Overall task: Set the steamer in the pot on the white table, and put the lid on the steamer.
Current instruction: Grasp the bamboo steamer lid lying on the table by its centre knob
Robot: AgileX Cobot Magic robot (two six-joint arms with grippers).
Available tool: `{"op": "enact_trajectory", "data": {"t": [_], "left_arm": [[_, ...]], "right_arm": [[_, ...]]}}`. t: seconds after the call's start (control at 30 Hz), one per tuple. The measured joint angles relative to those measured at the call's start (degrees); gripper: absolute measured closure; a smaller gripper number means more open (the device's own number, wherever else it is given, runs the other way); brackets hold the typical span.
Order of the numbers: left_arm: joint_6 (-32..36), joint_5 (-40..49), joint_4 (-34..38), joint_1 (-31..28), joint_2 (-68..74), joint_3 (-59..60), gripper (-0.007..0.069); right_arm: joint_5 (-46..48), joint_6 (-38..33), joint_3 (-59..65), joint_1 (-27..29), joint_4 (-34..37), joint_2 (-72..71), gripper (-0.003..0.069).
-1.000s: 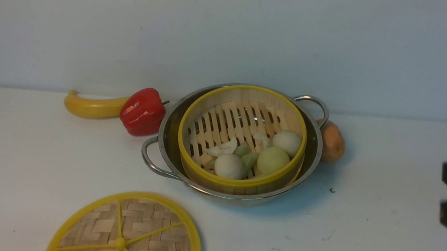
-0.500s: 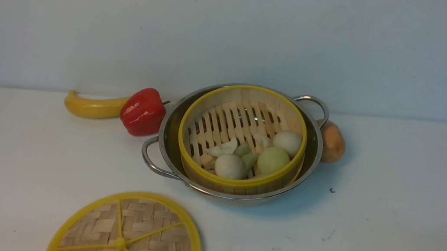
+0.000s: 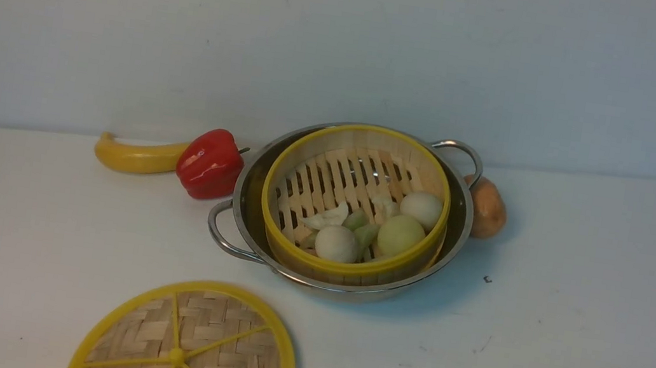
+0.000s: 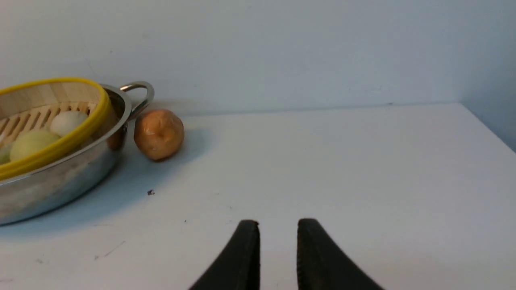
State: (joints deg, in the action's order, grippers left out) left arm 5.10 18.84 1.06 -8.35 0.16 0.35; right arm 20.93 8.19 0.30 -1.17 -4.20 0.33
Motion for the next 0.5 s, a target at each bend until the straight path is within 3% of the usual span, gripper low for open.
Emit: {"op": "enact_trajectory", "data": {"t": [0.5], "left_arm": [[0.0,0.0,0.0,0.0,0.0,0.0,0.0383]], "right_arm": [[-0.9,0.0,0.1,0.0,0.1,0.0,0.0462]]}}
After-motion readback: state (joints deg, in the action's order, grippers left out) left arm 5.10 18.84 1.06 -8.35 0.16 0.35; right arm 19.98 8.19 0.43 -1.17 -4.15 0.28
